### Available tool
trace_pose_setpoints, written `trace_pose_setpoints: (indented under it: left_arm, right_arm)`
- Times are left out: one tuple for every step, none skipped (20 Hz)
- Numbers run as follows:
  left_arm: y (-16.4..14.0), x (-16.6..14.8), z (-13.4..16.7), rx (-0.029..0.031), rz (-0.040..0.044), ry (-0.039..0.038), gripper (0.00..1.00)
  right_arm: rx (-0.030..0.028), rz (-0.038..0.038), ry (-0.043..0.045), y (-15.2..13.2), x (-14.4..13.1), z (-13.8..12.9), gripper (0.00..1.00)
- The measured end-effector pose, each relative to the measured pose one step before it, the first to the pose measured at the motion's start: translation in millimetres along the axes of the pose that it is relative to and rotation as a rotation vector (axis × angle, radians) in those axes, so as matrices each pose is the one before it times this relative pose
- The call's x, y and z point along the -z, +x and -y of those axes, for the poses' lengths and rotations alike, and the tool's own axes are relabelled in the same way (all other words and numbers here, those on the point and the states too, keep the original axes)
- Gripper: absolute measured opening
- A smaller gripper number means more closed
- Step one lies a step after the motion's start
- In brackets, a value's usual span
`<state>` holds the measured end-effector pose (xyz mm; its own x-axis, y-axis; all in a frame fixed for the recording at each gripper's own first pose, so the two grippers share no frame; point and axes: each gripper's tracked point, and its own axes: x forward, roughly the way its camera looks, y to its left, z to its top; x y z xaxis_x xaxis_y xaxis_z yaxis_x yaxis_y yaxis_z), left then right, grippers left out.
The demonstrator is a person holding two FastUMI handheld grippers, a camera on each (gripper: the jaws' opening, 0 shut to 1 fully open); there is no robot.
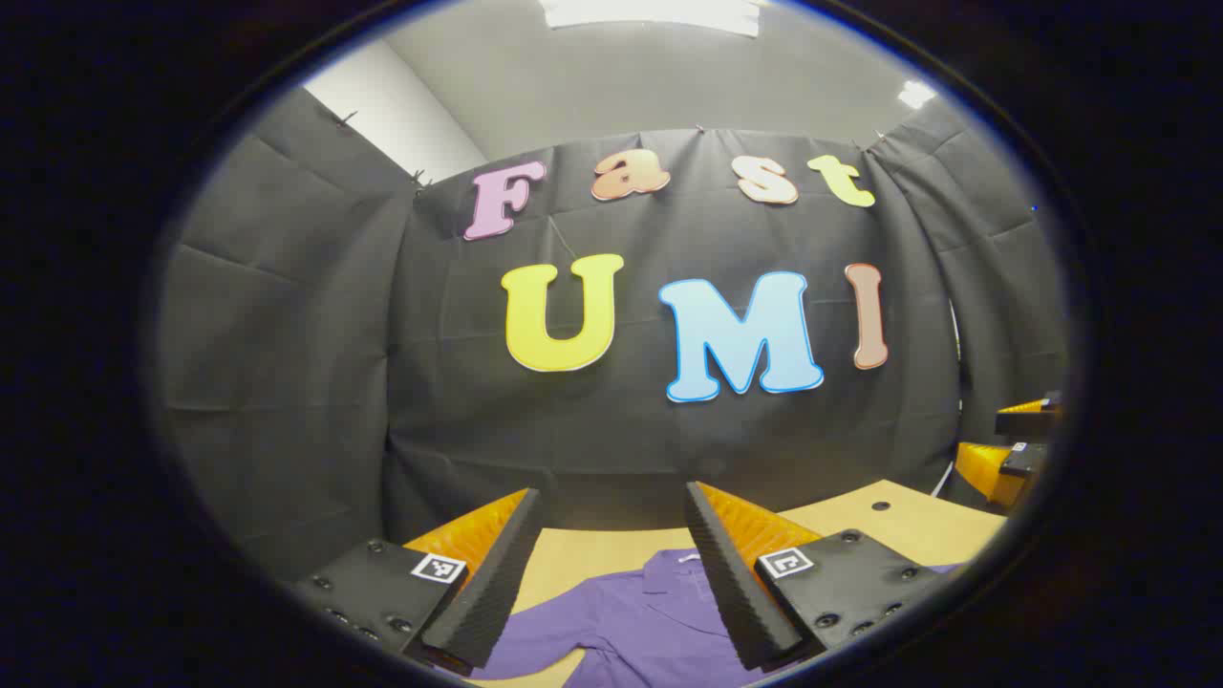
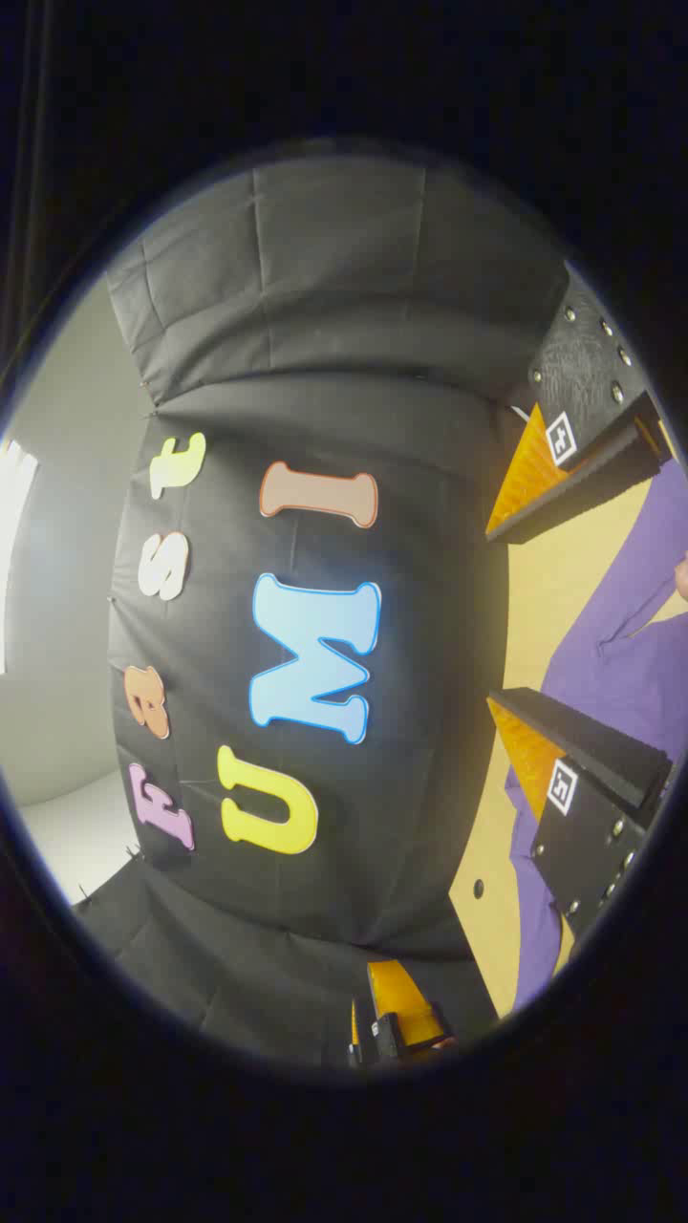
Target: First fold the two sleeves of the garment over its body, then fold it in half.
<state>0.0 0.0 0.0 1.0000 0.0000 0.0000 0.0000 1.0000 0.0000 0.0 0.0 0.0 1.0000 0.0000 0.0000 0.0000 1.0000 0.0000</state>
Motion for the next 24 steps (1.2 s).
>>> trace_pose_setpoints:
  left_arm:
    - [0.59, 1.79, 1.49, 0.00566, -0.00604, -0.00410, 0.96]
    - [0.90, 1.51, 2.39, 0.00836, -0.00648, -0.00435, 0.96]
    - [1.05, -0.44, 2.50, 0.00614, -0.00318, -0.00360, 0.96]
    - [0.14, -0.22, 1.48, 0.00712, 0.00095, -0.00409, 0.96]
    - [-0.67, 0.62, 1.37, 0.00623, 0.00119, -0.00190, 0.96]
    - [-0.39, 0.41, 2.01, 0.00838, -0.00250, 0.00212, 0.96]
    - [0.86, 0.25, 0.96, 0.00521, 0.00043, 0.00604, 0.96]
    - [-0.71, -0.01, 0.22, 0.00333, -0.00045, 0.00519, 0.96]
    - [-0.87, 1.87, 2.11, 0.00812, -0.00140, 0.00120, 0.96]
    - [-0.50, 0.78, 1.60, 0.00409, -0.00156, -0.00149, 0.96]
    - [0.11, -1.44, 0.83, 0.00262, -0.00238, -0.00293, 0.96]
    - [-0.94, 0.80, 1.14, 0.00188, -0.00111, -0.00204, 0.96]
    - [-1.32, 0.11, 0.34, -0.00014, 0.00162, -0.00052, 0.96]
    - [-0.45, -0.89, -0.13, -0.00071, 0.00230, 0.00257, 0.96]
    - [-1.22, -0.25, -0.15, -0.00104, 0.00224, 0.00216, 0.96]
    - [0.04, 0.41, -0.09, 0.00001, -0.00079, 0.00043, 0.96]
    - [-1.07, 2.22, 0.42, -0.00021, -0.00159, -0.00108, 0.96]
    - [0.56, 1.17, -0.56, -0.00011, -0.00447, -0.00270, 0.96]
    - [0.74, 1.40, -0.63, 0.00016, -0.00611, -0.00384, 0.96]
    - [0.02, 1.55, -0.65, 0.00100, -0.00513, -0.00434, 0.96]
    - [-1.16, 2.52, -0.27, -0.00068, -0.00547, -0.00213, 0.96]
    - [-0.12, 2.20, -1.03, -0.00411, -0.00879, -0.00023, 0.96]
    - [0.41, 1.42, -1.68, -0.00324, -0.00451, -0.00370, 0.96]
    - [0.10, 1.00, -0.92, -0.00043, -0.00331, -0.00557, 0.96]
  right_arm:
    - [0.00624, -0.00714, 0.00188, -0.99, 2.04, 1.24, 0.95]
    - [0.00692, -0.00371, -0.00333, -1.20, 1.60, 2.35, 0.95]
    - [0.00883, -0.00129, -0.00928, -1.23, 0.08, 3.18, 0.95]
    - [0.01263, -0.00016, -0.01013, -2.27, 1.34, 4.15, 0.97]
    - [0.01158, -0.00116, -0.00703, -1.99, -0.25, 4.90, 0.97]
    - [0.00933, -0.00057, -0.00365, -2.92, 1.25, 3.75, 0.97]
    - [0.01029, 0.00042, -0.00021, -2.82, -0.31, 4.45, 0.97]
    - [0.00867, -0.00332, -0.00037, -3.22, 1.89, 3.42, 0.97]
    - [0.00950, -0.00093, -0.00147, -3.07, 0.60, 4.34, 0.97]
    - [0.00974, -0.00164, -0.00318, -2.07, 2.15, 3.66, 0.97]
    - [0.00937, -0.00295, -0.00336, -2.38, 1.68, 3.42, 0.95]
    - [0.00833, -0.00484, -0.00138, -1.97, 2.91, 3.26, 0.95]
    - [0.00609, -0.00484, 0.00279, -1.21, 2.22, 2.35, 0.95]
    - [0.00392, -0.00316, 0.00614, -1.69, 1.78, 1.24, 0.95]
    - [0.00292, -0.00604, 0.00707, -1.00, 1.34, 1.46, 0.95]
    - [0.00376, -0.00697, 0.00624, -0.42, 3.37, 1.50, 0.95]
    - [0.00837, -0.00722, 0.00659, 0.06, 2.52, 2.44, 0.95]
    - [0.01011, -0.01101, 0.01109, -0.75, 4.20, 3.86, 0.95]
    - [0.01244, -0.01813, 0.01665, 0.13, 5.62, 4.32, 0.95]
    - [0.01579, -0.02154, 0.01893, 1.57, 8.21, 5.94, 0.95]
    - [0.02002, -0.03300, 0.01606, 1.06, 10.92, 7.81, 0.95]
    - [0.02061, -0.03725, 0.01240, 1.47, 14.09, 8.22, 0.95]
    - [0.02146, -0.03464, 0.00846, 1.76, 12.46, 9.40, 0.95]
    - [0.02392, -0.03256, 0.00299, 2.12, 13.72, 10.15, 0.96]
